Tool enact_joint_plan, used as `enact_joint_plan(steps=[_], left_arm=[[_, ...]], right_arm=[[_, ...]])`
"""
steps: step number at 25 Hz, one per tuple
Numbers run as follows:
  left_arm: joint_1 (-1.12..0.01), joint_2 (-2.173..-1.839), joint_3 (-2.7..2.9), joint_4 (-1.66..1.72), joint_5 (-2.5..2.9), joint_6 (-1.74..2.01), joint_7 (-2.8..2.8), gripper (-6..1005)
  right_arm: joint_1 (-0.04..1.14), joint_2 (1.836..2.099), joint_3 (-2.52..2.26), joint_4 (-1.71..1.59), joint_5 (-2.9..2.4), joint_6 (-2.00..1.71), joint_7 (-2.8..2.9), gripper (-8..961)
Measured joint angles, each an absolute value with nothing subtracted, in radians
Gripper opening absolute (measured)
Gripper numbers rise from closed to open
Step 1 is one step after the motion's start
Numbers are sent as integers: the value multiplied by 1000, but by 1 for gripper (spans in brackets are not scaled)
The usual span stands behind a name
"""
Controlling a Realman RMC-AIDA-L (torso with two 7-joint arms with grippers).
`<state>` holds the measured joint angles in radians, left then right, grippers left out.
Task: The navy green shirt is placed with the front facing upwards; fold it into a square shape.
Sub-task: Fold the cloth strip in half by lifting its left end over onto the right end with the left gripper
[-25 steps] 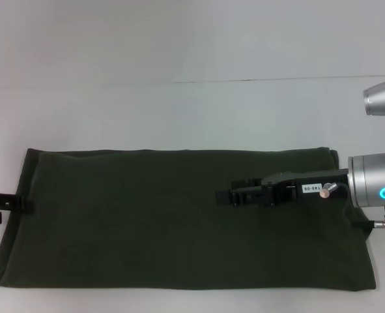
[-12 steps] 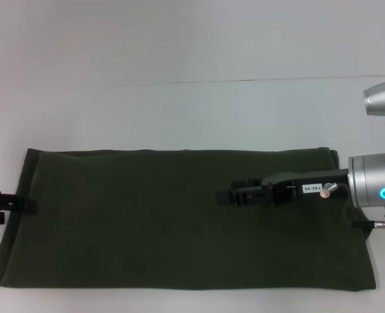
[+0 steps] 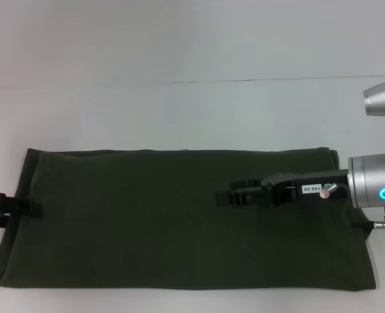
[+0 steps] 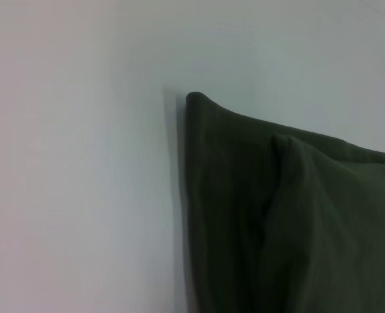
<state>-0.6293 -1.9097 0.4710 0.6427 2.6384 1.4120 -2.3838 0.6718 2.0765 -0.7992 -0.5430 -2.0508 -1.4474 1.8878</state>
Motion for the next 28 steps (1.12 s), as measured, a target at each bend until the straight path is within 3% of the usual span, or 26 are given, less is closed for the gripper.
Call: enact_joint_plan(steps=[28], left_arm=[[-643,-1903,479,637,2645,1415,-2396,896]], right_arm=[[667,2077,-799,-543,-2051,-1454,1888,765]])
